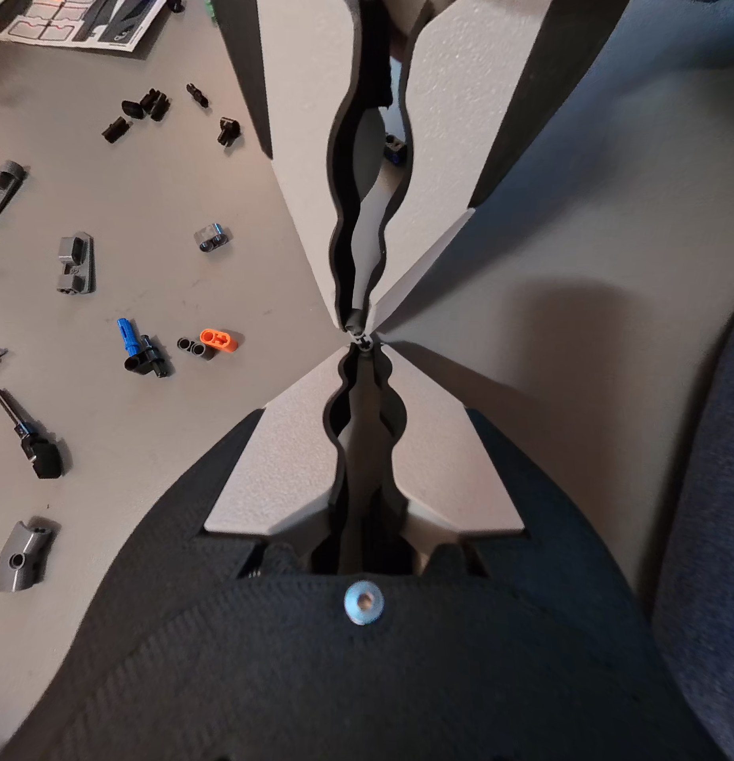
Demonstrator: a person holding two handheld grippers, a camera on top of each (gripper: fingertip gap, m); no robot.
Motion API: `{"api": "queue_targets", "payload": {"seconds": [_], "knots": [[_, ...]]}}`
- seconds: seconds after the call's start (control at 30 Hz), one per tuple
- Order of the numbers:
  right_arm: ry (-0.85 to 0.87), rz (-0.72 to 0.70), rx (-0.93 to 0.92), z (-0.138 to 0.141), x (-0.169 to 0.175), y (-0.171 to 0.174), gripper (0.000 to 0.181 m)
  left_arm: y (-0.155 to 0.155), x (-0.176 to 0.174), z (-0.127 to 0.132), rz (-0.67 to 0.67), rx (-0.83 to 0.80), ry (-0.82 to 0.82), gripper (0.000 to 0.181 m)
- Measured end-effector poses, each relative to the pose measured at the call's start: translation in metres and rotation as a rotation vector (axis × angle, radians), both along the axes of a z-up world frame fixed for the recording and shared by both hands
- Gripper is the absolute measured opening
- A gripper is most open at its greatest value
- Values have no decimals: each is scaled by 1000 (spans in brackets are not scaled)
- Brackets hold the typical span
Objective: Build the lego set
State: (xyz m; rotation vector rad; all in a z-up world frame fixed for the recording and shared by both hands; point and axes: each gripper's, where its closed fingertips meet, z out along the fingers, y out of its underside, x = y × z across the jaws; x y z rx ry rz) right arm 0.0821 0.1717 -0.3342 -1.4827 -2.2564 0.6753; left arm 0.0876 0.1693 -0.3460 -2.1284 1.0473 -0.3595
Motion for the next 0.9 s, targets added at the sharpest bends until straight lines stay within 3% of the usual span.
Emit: {"api": "queue_targets", "payload": {"seconds": [0.3, 0.9], "knots": [[-98, 24, -77, 0, 0, -1, 4, 0, 0, 0, -3, -3, -3, 6], [-132, 55, -129, -1, 1, -2, 4, 0, 0, 0, -4, -4, -3, 6]]}}
